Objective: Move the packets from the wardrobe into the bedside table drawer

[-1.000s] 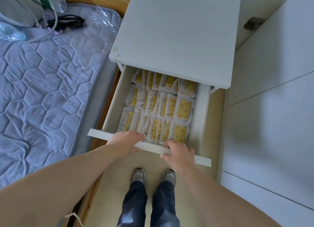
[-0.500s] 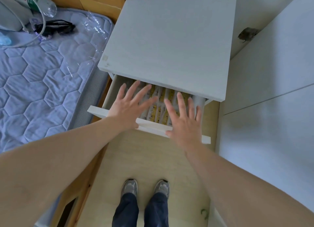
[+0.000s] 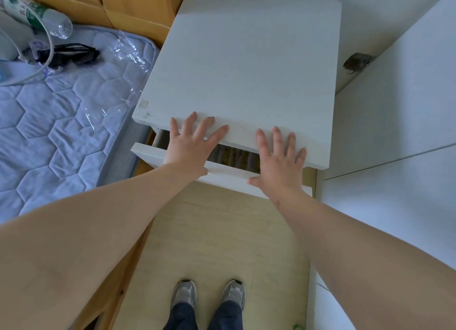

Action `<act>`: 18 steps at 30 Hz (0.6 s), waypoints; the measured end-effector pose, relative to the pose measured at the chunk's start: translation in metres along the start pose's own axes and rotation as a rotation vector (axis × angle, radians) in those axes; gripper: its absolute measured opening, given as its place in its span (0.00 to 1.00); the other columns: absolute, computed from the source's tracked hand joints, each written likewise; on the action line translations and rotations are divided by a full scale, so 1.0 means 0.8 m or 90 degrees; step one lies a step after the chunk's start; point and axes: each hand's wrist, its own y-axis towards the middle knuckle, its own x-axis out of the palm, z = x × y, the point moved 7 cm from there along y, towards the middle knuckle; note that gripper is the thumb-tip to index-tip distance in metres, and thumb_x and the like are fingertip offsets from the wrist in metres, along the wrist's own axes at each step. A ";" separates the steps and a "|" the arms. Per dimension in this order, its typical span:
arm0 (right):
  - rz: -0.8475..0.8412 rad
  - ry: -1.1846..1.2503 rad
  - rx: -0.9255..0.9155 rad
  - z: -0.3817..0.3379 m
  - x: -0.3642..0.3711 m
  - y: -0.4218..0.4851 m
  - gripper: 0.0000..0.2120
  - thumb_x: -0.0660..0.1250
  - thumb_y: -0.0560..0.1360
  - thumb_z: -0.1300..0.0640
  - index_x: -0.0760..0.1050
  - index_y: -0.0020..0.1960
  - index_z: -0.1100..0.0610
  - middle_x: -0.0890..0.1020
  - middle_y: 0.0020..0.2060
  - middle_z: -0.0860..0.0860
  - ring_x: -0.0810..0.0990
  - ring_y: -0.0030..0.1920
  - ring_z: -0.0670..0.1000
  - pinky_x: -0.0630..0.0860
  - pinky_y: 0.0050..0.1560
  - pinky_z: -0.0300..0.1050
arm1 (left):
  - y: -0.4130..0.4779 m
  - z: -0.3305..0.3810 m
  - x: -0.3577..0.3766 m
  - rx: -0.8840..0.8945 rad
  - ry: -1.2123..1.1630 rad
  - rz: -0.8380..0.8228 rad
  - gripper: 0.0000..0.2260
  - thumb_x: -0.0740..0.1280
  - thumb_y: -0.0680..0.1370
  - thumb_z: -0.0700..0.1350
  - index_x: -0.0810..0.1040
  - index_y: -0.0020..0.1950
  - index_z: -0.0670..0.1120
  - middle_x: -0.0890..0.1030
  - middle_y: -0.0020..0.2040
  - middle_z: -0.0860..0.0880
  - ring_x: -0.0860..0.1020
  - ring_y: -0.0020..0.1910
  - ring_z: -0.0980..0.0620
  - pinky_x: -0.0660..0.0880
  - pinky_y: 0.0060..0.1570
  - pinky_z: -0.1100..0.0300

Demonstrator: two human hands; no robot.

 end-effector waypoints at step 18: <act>0.061 -0.028 0.022 -0.007 -0.012 0.015 0.35 0.60 0.75 0.65 0.46 0.76 0.50 0.49 0.75 0.58 0.44 0.75 0.66 0.48 0.71 0.69 | 0.009 0.005 -0.004 -0.039 -0.068 0.015 0.37 0.66 0.75 0.42 0.45 0.75 0.56 0.50 0.74 0.48 0.47 0.74 0.38 0.47 0.70 0.34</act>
